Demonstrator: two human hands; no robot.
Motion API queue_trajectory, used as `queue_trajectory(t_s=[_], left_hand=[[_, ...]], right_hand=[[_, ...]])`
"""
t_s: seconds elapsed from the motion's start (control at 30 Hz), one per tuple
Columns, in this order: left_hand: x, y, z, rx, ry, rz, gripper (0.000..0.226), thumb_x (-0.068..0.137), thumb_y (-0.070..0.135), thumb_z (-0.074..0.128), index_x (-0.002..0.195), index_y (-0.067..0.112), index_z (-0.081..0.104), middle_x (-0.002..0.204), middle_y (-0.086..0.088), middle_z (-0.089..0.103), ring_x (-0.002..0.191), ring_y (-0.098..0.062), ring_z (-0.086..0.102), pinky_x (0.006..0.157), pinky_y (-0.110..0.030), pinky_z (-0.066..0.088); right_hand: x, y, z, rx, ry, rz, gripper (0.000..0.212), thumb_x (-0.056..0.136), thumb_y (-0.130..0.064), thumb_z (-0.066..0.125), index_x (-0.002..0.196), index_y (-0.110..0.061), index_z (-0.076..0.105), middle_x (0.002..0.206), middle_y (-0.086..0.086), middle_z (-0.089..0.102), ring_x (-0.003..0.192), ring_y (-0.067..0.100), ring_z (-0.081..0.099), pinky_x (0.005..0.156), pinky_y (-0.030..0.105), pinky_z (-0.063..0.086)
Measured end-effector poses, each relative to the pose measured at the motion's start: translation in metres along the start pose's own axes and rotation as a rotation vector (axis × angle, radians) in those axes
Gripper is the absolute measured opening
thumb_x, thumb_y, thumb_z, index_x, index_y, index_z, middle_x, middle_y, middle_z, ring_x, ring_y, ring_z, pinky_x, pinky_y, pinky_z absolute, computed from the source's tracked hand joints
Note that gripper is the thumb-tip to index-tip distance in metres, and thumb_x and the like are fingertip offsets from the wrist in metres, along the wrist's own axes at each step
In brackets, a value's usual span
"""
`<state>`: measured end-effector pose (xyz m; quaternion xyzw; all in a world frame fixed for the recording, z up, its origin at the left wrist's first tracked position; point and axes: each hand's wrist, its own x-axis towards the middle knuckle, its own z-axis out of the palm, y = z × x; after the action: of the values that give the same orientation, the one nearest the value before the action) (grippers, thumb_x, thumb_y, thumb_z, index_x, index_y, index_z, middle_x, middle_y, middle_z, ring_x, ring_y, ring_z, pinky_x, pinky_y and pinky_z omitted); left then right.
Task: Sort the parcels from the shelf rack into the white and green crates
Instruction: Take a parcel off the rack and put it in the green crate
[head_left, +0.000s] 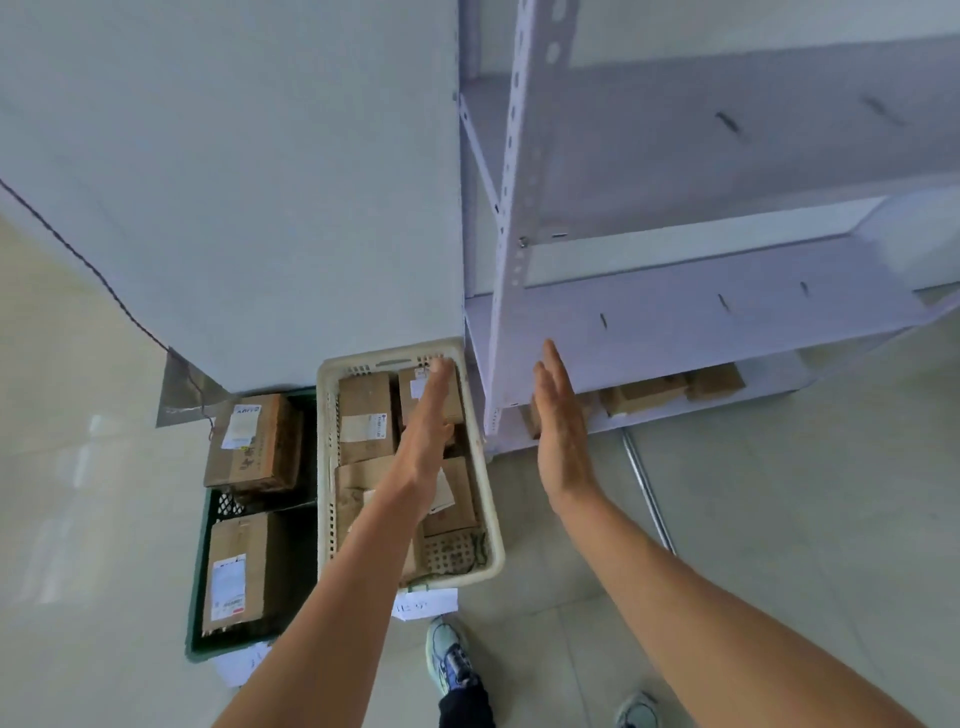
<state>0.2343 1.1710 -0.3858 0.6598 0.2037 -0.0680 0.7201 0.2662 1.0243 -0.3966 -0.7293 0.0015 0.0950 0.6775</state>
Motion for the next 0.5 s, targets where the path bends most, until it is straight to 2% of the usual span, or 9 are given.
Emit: queue_trajectory(t_s=[0.07, 0.13, 0.3, 0.4, 0.5], left_hand=[[-0.019, 0.002, 0.036, 0.012, -0.004, 0.015, 0.076, 0.103, 0.078, 0.025, 0.168, 0.037, 0.031, 0.173, 0.019, 0.029, 0.157, -0.004, 0.028, 0.130, -0.050, 0.027], [-0.037, 0.005, 0.078, 0.029, -0.026, 0.013, 0.084, 0.098, 0.082, 0.030, 0.168, 0.035, 0.032, 0.173, 0.017, 0.031, 0.157, -0.005, 0.029, 0.129, -0.049, 0.028], [-0.077, 0.009, 0.198, 0.050, -0.125, 0.016, 0.093, 0.093, 0.084, 0.032, 0.169, 0.031, 0.030, 0.172, 0.017, 0.033, 0.159, -0.008, 0.028, 0.125, -0.045, 0.030], [-0.093, 0.004, 0.267, 0.065, -0.176, -0.013, 0.097, 0.086, 0.084, 0.033, 0.168, 0.032, 0.032, 0.173, 0.016, 0.033, 0.159, -0.011, 0.029, 0.121, -0.041, 0.031], [-0.104, -0.004, 0.327, 0.064, -0.206, -0.036, 0.083, 0.099, 0.078, 0.032, 0.169, 0.033, 0.032, 0.173, 0.017, 0.032, 0.160, -0.010, 0.029, 0.131, -0.050, 0.024]], right_hand=[[-0.018, -0.006, -0.044, 0.017, 0.036, -0.021, 0.061, 0.109, -0.055, 0.033, 0.166, -0.039, 0.021, 0.175, -0.018, 0.018, 0.154, -0.005, 0.024, 0.133, 0.042, 0.020], [-0.035, -0.010, -0.092, 0.037, 0.075, -0.041, 0.058, 0.112, -0.050, 0.032, 0.166, -0.038, 0.020, 0.175, -0.016, 0.018, 0.153, -0.006, 0.026, 0.132, 0.042, 0.022], [-0.074, -0.009, -0.223, 0.075, 0.213, -0.074, 0.068, 0.101, -0.065, 0.037, 0.164, -0.045, 0.022, 0.174, -0.020, 0.021, 0.153, -0.007, 0.029, 0.130, 0.037, 0.026], [-0.095, 0.002, -0.297, 0.106, 0.292, -0.097, 0.064, 0.096, -0.073, 0.042, 0.156, -0.056, 0.029, 0.170, -0.024, 0.028, 0.146, -0.015, 0.036, 0.129, 0.036, 0.030], [-0.108, 0.012, -0.358, 0.110, 0.360, -0.085, 0.052, 0.092, -0.078, 0.044, 0.142, -0.070, 0.036, 0.170, -0.021, 0.032, 0.150, -0.006, 0.036, 0.130, 0.042, 0.029]])
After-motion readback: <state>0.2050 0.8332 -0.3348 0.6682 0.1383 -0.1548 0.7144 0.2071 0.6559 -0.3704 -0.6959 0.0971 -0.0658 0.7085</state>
